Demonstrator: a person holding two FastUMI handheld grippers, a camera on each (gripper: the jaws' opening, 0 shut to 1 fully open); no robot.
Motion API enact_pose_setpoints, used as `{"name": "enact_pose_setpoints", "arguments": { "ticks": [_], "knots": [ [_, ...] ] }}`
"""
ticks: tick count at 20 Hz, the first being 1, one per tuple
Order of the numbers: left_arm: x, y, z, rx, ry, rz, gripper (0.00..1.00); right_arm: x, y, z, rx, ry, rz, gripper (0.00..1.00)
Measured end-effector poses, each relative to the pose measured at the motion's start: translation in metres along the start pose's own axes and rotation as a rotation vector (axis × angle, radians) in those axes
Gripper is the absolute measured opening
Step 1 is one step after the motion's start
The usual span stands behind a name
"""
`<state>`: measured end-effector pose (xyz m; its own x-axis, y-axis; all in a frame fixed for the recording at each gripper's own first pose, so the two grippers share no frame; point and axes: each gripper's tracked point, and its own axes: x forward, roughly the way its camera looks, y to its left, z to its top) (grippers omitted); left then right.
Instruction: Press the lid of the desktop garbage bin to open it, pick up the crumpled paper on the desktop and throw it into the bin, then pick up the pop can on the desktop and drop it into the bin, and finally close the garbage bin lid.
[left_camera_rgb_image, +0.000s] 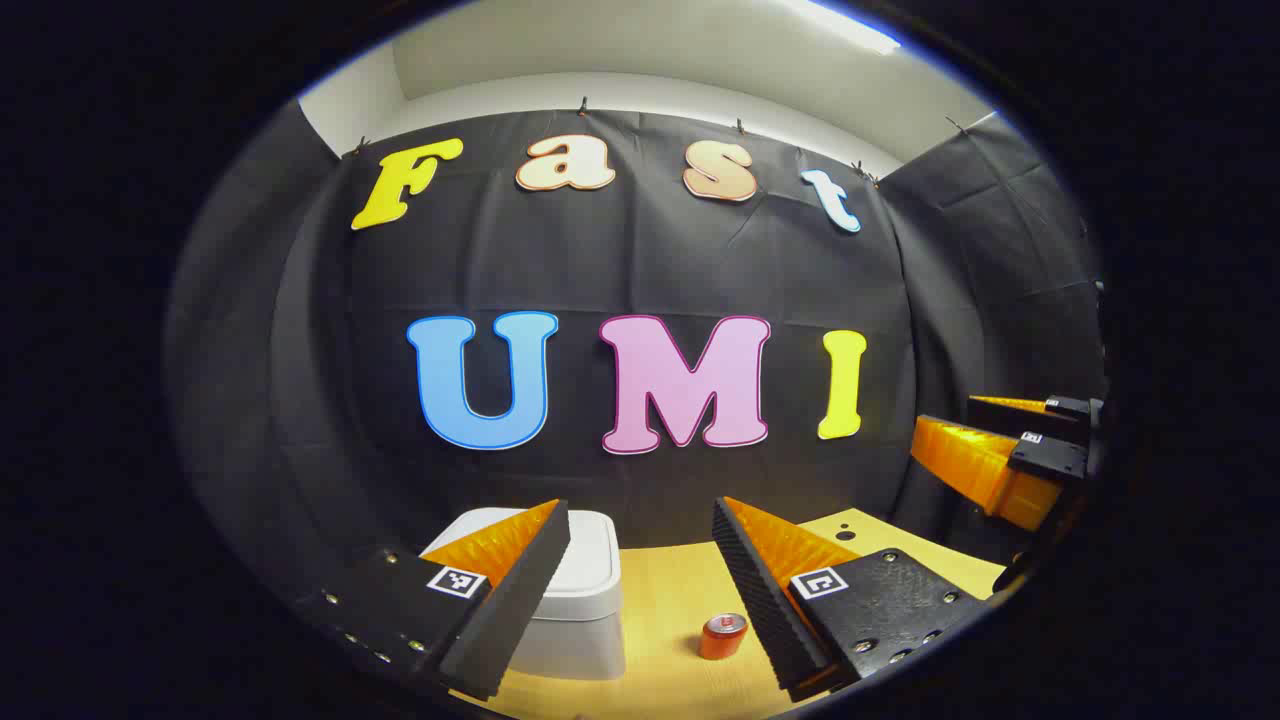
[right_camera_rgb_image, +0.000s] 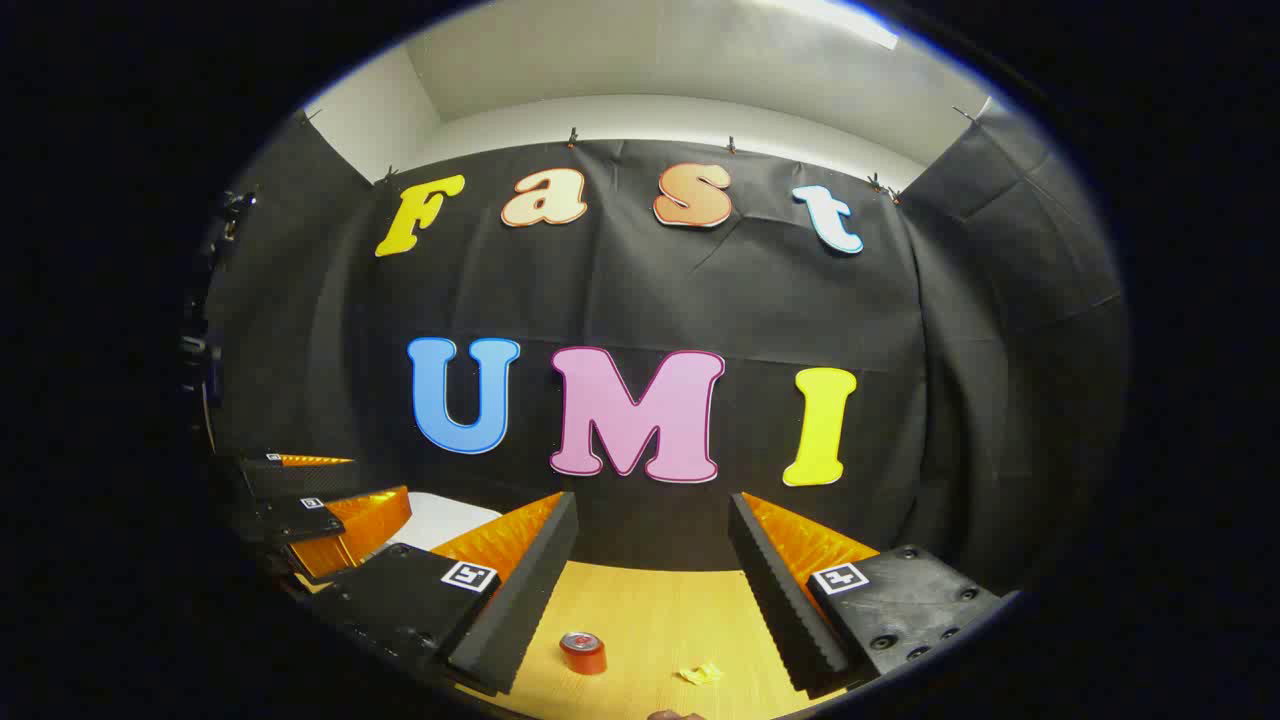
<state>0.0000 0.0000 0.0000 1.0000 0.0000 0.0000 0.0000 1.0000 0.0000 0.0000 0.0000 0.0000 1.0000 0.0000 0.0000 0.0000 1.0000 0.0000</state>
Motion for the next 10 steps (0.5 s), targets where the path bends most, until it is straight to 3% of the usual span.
{"name": "enact_pose_setpoints", "arguments": {
  "ticks": [4,10],
  "knots": [
    [-0.002,-0.019,0.004,-0.008,-0.017,-0.054,0.95,-0.002,-0.008,-0.005,0.007,0.008,-0.013,0.98],
    [-0.001,-0.025,0.007,-0.040,-0.012,-0.038,0.95,-0.004,-0.017,-0.011,0.006,0.025,-0.026,0.98]
  ]
}}
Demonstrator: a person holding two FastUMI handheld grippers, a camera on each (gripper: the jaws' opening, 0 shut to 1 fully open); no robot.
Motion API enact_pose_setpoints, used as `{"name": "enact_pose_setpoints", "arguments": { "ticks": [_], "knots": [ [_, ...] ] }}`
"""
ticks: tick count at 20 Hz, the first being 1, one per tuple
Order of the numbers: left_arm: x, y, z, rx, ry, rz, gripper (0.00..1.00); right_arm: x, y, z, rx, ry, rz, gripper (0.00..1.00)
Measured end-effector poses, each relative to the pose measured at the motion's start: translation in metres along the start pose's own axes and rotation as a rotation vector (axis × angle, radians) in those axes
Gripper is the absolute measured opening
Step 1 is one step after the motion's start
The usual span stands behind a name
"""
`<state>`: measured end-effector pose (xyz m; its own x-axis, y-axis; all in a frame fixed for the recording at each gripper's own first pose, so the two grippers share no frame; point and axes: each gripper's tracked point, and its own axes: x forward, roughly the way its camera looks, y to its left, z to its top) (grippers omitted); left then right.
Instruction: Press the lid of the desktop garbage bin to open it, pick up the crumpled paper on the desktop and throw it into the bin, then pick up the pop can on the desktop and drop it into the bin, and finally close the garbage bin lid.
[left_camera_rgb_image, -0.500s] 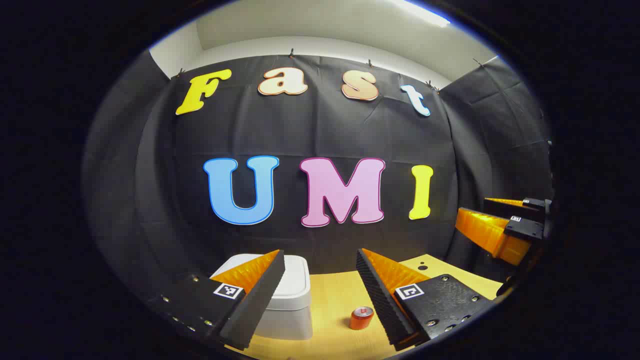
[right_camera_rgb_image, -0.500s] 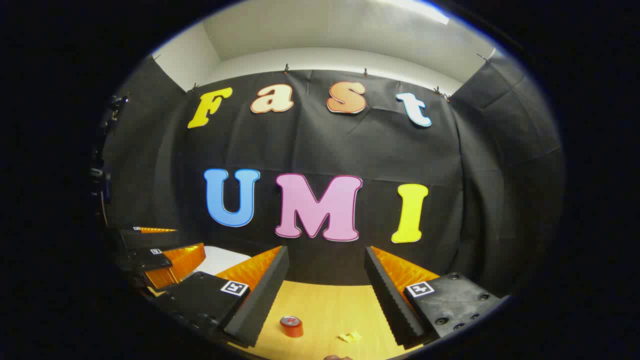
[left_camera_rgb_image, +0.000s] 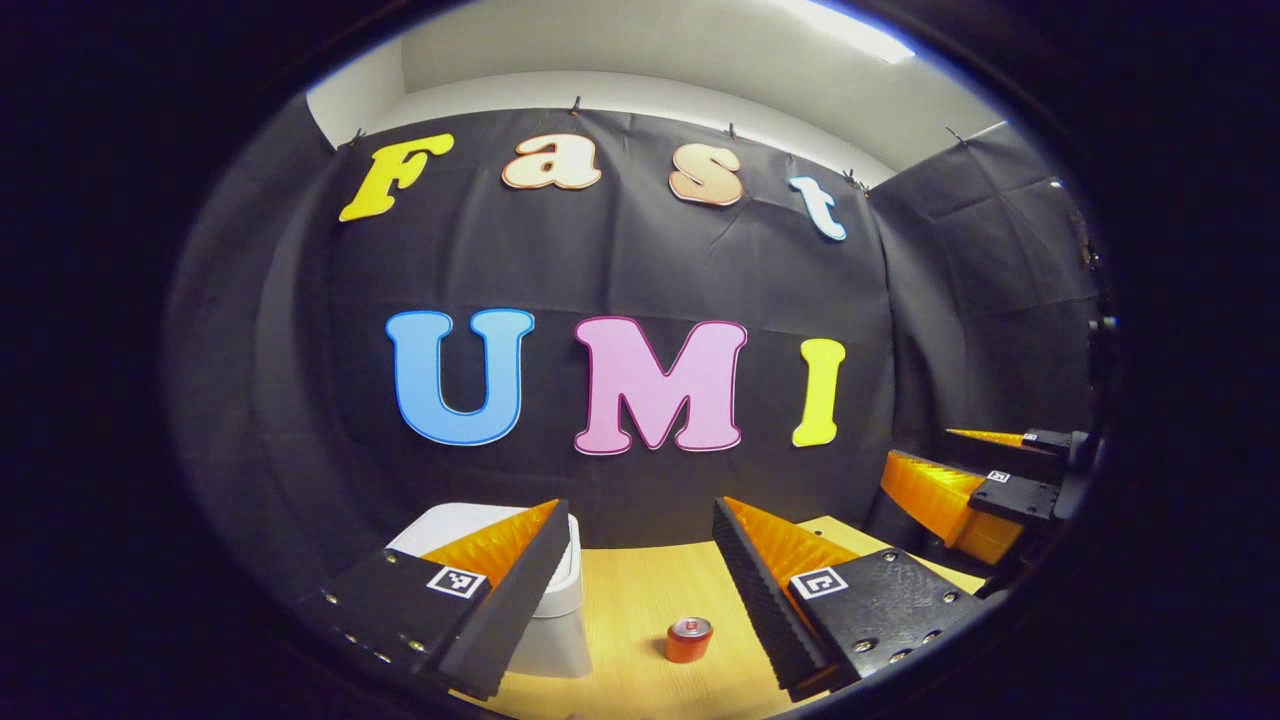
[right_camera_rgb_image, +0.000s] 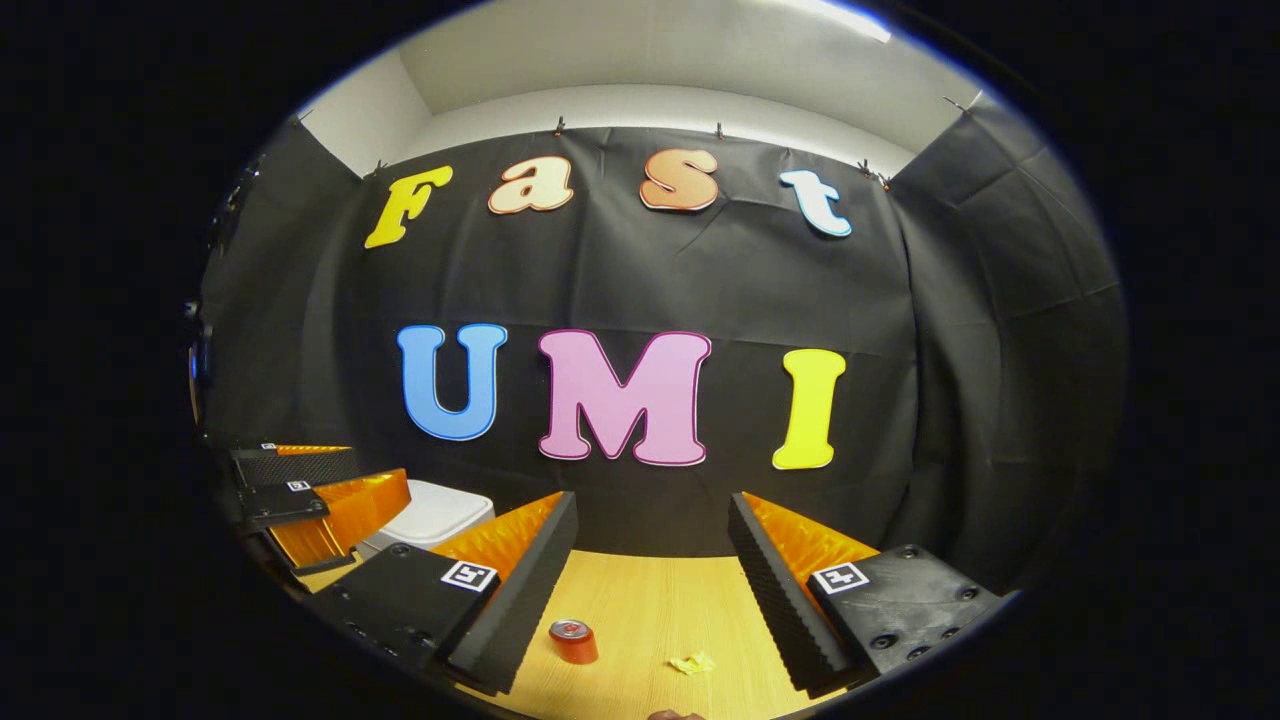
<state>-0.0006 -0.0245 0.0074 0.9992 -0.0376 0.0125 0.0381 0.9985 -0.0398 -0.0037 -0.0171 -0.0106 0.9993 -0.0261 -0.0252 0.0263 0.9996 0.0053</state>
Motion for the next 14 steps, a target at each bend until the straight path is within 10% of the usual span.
{"name": "enact_pose_setpoints", "arguments": {
  "ticks": [14],
  "knots": [
    [-0.013,0.020,-0.003,0.025,0.016,0.057,0.95,-0.010,0.010,0.001,-0.016,0.005,0.022,0.98]
  ]
}}
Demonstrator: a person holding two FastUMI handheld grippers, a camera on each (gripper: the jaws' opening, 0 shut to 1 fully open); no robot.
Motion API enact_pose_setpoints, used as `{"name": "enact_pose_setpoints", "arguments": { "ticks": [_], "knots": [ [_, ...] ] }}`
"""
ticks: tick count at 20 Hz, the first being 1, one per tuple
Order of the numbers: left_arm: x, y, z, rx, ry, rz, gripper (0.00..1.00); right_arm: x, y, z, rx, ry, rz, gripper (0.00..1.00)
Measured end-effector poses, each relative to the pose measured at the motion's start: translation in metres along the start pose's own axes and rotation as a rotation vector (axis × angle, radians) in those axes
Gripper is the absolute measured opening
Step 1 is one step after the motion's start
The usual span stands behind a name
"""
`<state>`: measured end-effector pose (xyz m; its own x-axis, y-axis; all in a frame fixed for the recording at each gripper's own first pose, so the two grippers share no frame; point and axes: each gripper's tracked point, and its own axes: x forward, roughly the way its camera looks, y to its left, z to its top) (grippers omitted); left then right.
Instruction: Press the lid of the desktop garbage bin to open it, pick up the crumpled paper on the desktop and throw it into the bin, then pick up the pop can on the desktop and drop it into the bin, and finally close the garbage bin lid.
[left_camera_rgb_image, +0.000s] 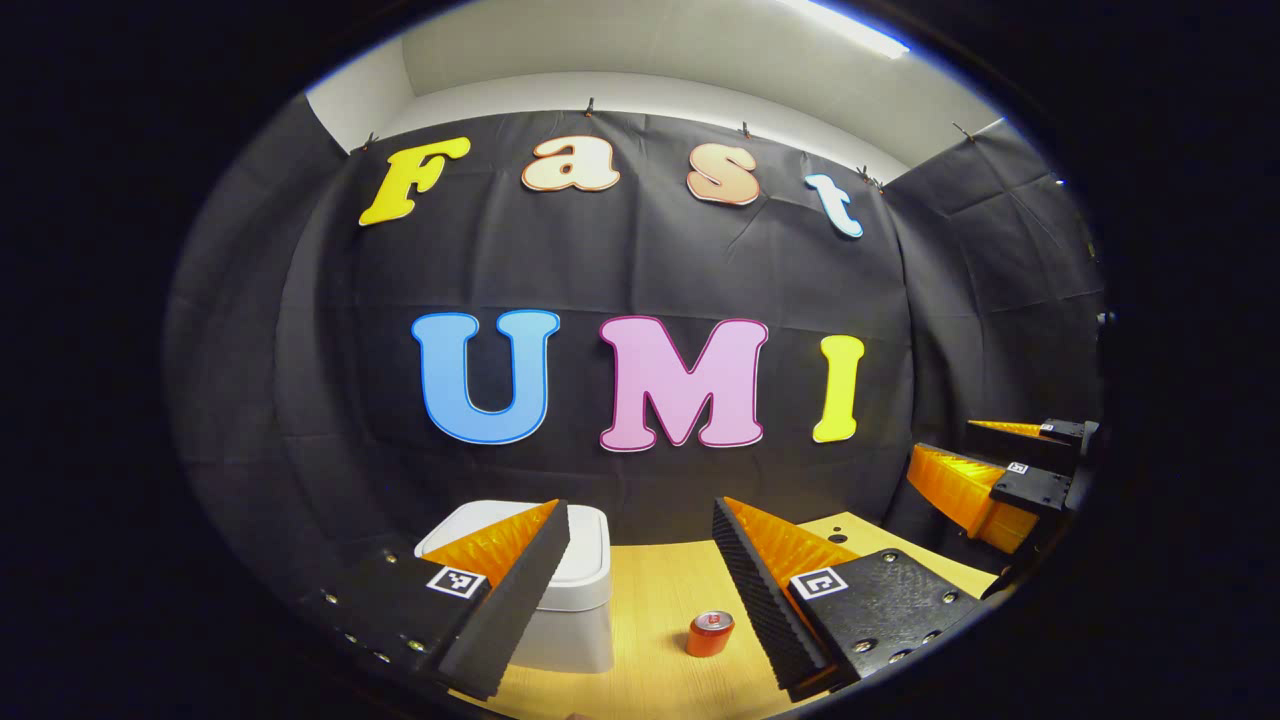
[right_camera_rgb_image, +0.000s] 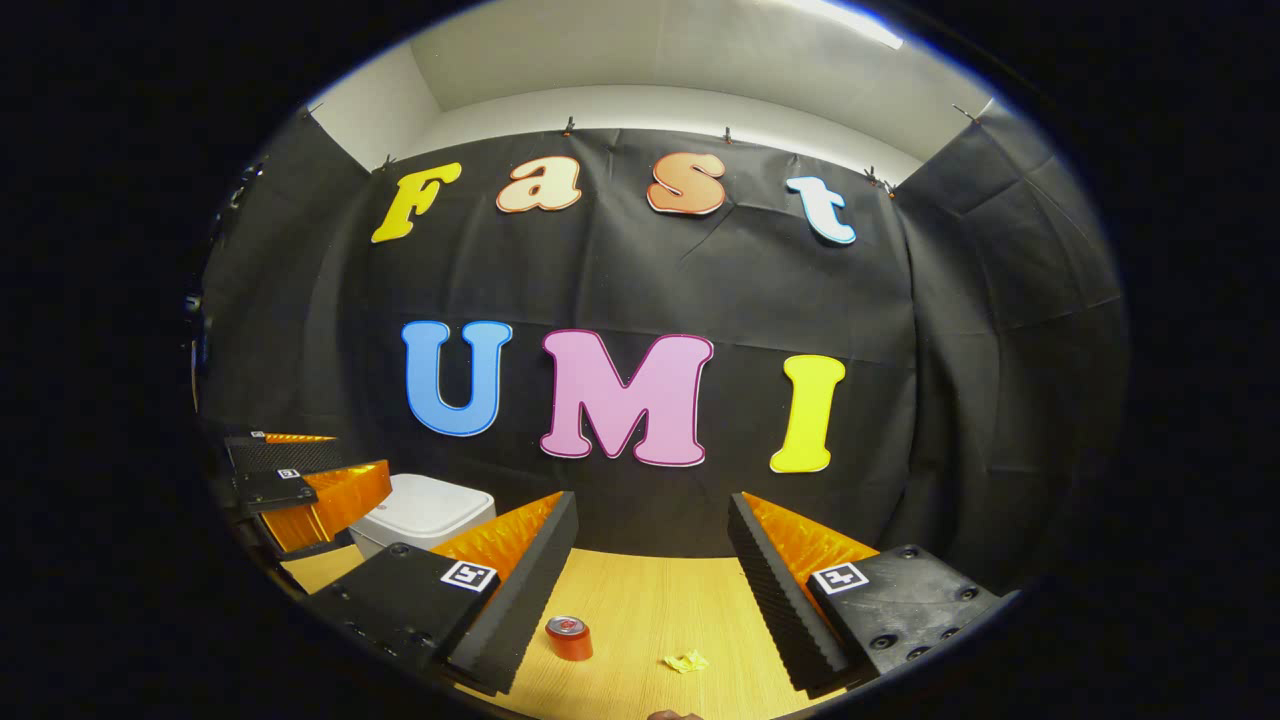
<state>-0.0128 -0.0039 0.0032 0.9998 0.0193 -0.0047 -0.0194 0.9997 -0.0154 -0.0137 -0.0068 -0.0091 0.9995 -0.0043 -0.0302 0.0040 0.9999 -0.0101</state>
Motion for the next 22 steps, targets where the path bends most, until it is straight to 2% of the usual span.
{"name": "enact_pose_setpoints", "arguments": {
  "ticks": [9,13,14,15,18,19,22],
  "knots": [
    [0.015,0.011,0.009,0.010,-0.014,0.019,0.97,-0.009,0.002,-0.008,0.062,0.017,0.016,0.98],
    [0.033,0.030,0.002,0.003,0.017,0.059,0.92,-0.012,0.003,-0.017,0.040,0.043,0.023,0.98],
    [0.038,0.034,0.001,-0.001,0.018,0.063,0.78,-0.012,0.003,-0.017,0.038,0.044,0.024,0.98],
    [0.040,0.039,0.001,0.001,0.019,0.064,0.80,-0.013,0.003,-0.018,0.034,0.045,0.024,0.98],
    [0.050,0.051,-0.006,0.014,0.041,0.079,0.61,-0.011,0.002,-0.024,0.021,0.062,0.025,0.98],
    [0.052,0.056,-0.009,0.017,0.051,0.089,0.58,-0.011,0.002,-0.026,0.022,0.068,0.024,0.98],
    [0.062,0.073,-0.015,0.018,0.068,0.126,0.21,-0.012,0.003,-0.028,0.006,0.079,0.026,0.98]
  ]
}}
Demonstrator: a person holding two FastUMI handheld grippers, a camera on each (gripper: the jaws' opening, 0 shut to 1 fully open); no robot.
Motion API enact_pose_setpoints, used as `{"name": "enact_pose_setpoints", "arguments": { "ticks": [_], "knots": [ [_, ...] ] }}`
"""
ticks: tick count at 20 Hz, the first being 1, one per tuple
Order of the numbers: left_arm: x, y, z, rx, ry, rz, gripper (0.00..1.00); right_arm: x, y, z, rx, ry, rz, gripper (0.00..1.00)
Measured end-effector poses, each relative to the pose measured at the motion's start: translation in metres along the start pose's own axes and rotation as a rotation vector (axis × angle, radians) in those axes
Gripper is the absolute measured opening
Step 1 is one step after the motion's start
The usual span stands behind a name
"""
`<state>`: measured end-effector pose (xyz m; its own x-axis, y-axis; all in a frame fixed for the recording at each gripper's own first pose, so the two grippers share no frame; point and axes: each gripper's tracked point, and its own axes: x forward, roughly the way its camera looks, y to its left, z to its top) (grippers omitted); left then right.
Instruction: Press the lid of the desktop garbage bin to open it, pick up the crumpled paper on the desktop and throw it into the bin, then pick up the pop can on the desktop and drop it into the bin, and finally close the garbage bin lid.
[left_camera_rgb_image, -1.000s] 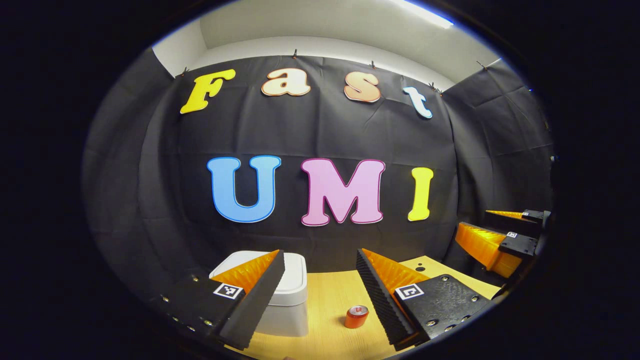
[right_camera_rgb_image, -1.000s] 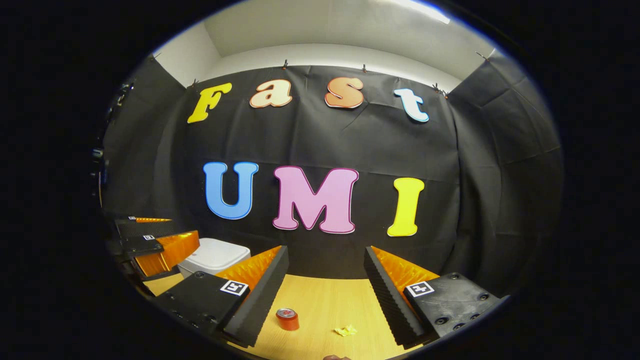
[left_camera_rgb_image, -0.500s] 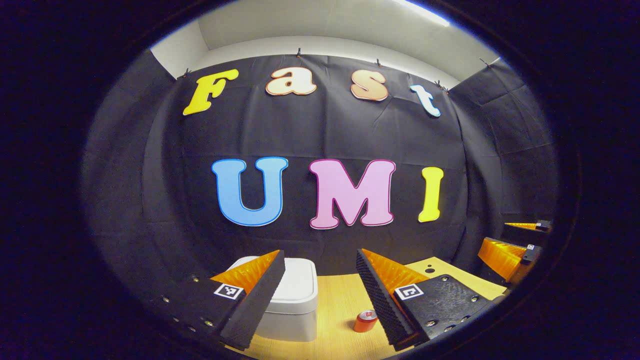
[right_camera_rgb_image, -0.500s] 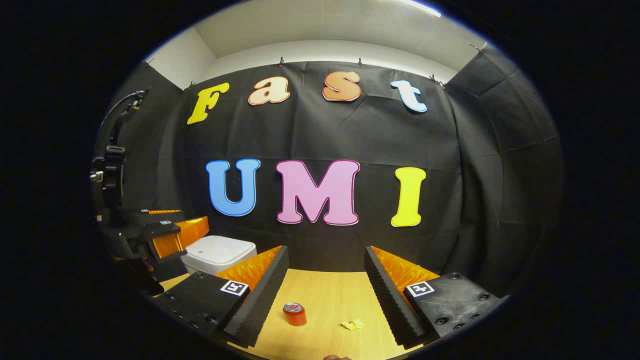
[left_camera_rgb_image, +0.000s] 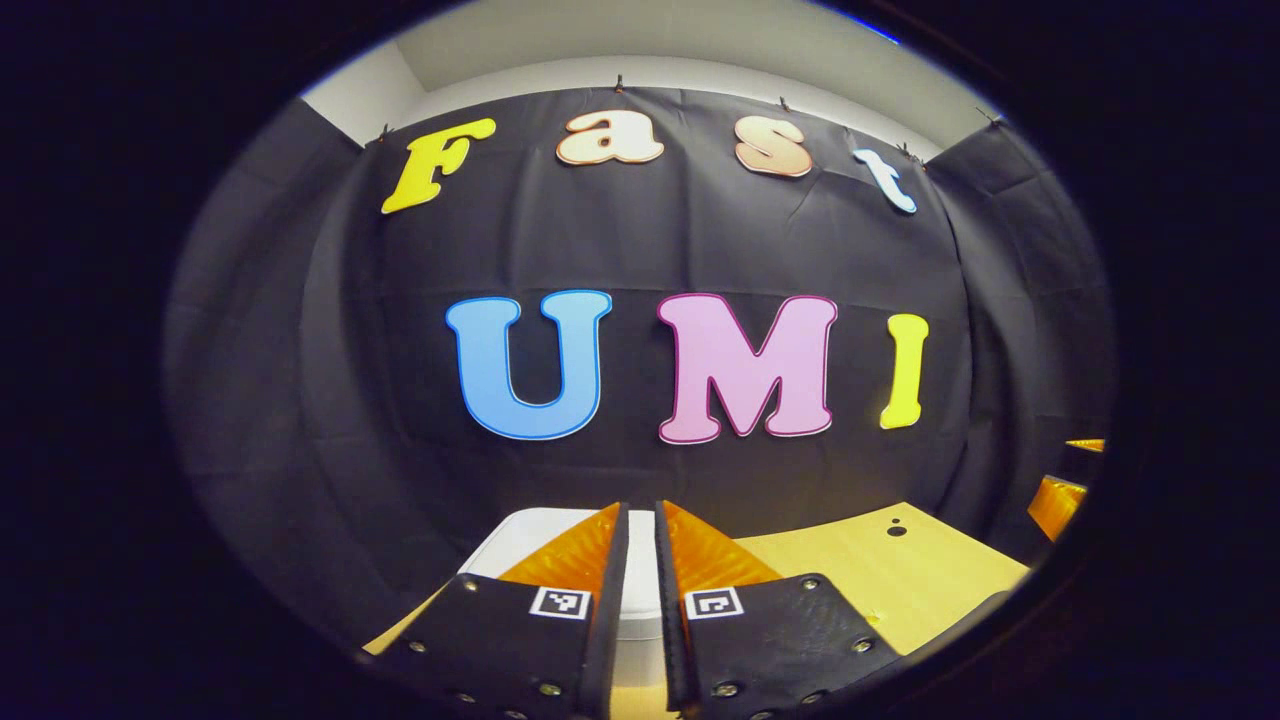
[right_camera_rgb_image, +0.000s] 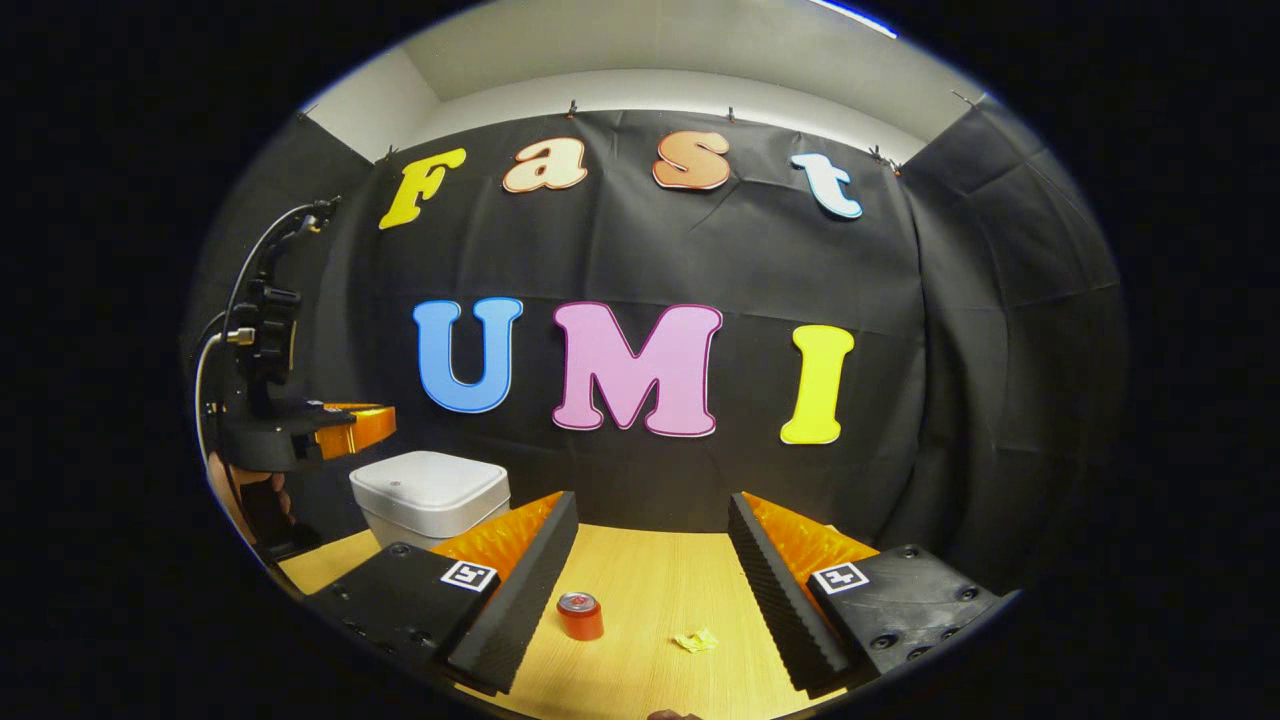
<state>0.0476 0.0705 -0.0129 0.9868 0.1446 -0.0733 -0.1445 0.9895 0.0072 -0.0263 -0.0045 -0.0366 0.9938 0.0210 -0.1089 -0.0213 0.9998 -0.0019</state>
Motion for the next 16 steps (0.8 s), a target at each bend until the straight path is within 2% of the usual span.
{"name": "enact_pose_setpoints", "arguments": {
  "ticks": [2,4,7,13,16],
  "knots": [
    [0.007,0.007,-0.007,-0.008,0.024,0.005,0.05,0.002,0.002,0.000,-0.006,-0.002,0.004,0.98],
    [0.015,0.005,-0.019,-0.027,0.065,-0.032,0.02,0.002,0.002,-0.005,-0.006,0.010,0.010,0.98],
    [0.025,0.005,-0.037,-0.054,0.124,-0.080,0.01,0.003,0.002,-0.009,-0.011,0.028,0.014,0.98],
    [0.052,0.036,-0.059,-0.039,0.193,-0.011,0.01,0.007,0.000,-0.022,-0.018,0.067,0.012,0.98],
    [0.057,0.037,-0.080,-0.065,0.246,-0.015,0.01,0.006,0.004,-0.026,-0.053,0.084,0.023,0.98]
  ]
}}
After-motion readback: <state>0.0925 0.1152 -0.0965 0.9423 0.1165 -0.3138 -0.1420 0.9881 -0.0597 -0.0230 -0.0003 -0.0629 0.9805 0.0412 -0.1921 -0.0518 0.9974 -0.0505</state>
